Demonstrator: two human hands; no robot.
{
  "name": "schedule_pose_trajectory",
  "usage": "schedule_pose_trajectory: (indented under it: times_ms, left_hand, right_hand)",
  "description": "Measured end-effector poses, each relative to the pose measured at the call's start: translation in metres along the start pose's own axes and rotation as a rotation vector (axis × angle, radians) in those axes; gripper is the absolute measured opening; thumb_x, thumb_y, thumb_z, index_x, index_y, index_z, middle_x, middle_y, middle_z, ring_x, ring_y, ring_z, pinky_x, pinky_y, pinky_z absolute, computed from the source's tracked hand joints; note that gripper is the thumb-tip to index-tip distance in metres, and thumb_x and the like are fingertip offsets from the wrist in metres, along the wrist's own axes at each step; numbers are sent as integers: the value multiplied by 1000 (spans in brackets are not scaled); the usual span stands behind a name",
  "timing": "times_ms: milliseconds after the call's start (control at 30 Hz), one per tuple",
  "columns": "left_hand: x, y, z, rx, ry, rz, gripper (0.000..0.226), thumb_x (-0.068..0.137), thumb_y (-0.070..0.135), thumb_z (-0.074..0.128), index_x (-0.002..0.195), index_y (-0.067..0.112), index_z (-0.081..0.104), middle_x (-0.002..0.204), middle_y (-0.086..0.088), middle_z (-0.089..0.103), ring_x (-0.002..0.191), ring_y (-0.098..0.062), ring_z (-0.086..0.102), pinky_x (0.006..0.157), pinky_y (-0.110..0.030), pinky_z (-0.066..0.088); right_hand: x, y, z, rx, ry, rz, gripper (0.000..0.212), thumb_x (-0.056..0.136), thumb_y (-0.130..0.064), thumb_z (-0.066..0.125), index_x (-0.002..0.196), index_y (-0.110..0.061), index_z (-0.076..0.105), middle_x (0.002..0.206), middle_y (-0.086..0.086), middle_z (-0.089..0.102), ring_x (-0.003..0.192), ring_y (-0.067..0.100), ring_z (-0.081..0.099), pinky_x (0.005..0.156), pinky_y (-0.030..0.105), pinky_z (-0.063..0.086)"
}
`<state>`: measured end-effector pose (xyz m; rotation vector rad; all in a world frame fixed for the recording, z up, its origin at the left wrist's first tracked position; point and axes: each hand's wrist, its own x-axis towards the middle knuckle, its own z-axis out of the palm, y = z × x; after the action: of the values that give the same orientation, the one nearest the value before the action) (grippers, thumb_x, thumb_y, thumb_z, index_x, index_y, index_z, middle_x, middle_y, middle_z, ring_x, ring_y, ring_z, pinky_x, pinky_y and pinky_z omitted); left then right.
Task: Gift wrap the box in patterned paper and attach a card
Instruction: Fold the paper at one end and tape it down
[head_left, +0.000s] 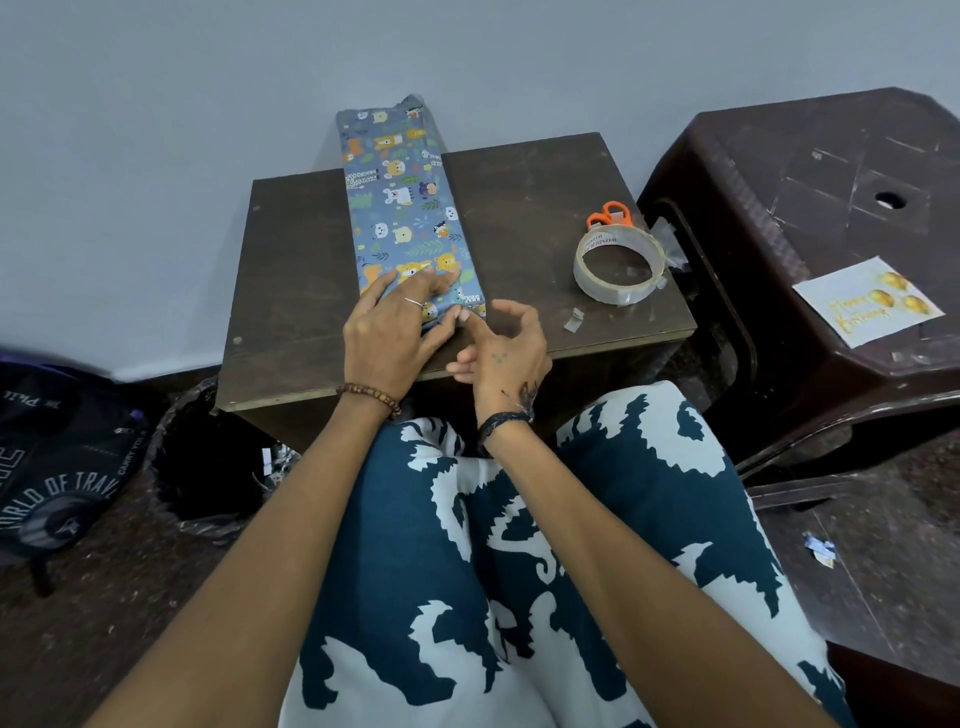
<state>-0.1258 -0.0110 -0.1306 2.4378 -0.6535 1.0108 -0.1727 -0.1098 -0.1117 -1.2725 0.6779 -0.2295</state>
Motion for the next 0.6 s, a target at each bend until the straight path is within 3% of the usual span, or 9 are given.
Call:
schedule_pose_trajectory:
  times_ms: [67,233,367,600]
  left_hand:
    - [0,0,0,19,32,39,31,83,26,59,112,18,50,87,1,73,101,-12,46,101,-23,29]
    - [1,2,-1,55,60,97,29,84,24,57,111,13,54,85,0,73,96,-12,52,97,-28,34]
    - [-2,-7,4,76,-4,109,29,90,25,54,115,14,59,99,3,72,94,-11,66,101,-29,37]
    - [-1,-5,2,78,-30,88,28,89,24,52,112,14,63,95,5,72,96,-6,58,101,-25,33]
  right_hand:
    - [8,-5,-6,-152,-66,-64,14,81,-20,71,83,-23,58,43,2,56,32,12,55,35,21,47]
    - [25,-11,-20,-431,-194,-207,16,82,-28,69,71,-28,57,44,2,58,35,17,56,41,27,46]
    - [29,-14,-27,-642,-197,-370,8,86,-32,64,81,-25,63,45,-3,60,38,11,58,54,30,53]
    - [33,-18,-31,-867,-237,-499,16,90,-35,56,98,-25,65,50,-6,62,46,6,57,68,32,55]
